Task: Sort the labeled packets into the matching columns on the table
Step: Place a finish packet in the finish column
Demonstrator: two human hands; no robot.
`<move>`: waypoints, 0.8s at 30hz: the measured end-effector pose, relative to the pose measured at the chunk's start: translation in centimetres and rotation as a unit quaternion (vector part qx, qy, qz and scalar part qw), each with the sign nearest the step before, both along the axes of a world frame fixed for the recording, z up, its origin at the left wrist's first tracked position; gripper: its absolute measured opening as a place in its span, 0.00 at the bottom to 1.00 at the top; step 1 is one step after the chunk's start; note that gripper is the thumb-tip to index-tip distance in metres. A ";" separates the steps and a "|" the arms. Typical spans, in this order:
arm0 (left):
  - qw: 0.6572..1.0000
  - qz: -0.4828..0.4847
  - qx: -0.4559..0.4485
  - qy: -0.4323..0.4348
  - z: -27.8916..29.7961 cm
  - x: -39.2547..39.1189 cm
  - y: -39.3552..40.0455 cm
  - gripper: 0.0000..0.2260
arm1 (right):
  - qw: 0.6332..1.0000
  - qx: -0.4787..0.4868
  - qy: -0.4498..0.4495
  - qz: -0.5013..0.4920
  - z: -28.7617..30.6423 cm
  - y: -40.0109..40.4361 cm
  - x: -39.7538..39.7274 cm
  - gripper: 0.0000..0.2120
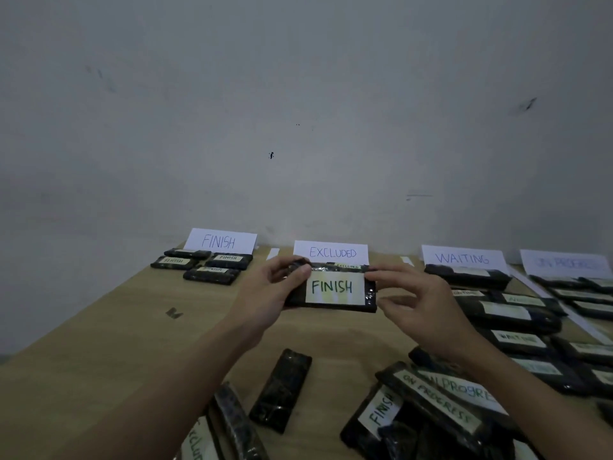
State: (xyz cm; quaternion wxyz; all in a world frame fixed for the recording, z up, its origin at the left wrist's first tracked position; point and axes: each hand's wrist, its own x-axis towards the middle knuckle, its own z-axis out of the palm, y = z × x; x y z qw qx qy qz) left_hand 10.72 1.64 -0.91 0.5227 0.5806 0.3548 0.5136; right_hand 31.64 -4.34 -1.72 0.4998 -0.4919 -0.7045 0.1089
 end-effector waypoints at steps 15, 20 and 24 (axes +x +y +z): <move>0.995 0.098 -0.006 0.025 -3.1 -9.3 5.4 0.06 | 0.924 0.115 -0.361 0.046 -1.3 10.2 -12.2 0.24; 0.970 0.187 -0.017 0.152 -4.8 -16.5 8.1 0.09 | 0.937 0.085 -0.328 0.081 -2.2 15.4 -17.9 0.21; 0.883 0.221 0.038 0.412 -7.7 -21.6 8.9 0.17 | 0.948 0.030 -0.308 0.077 -3.3 19.8 -22.6 0.21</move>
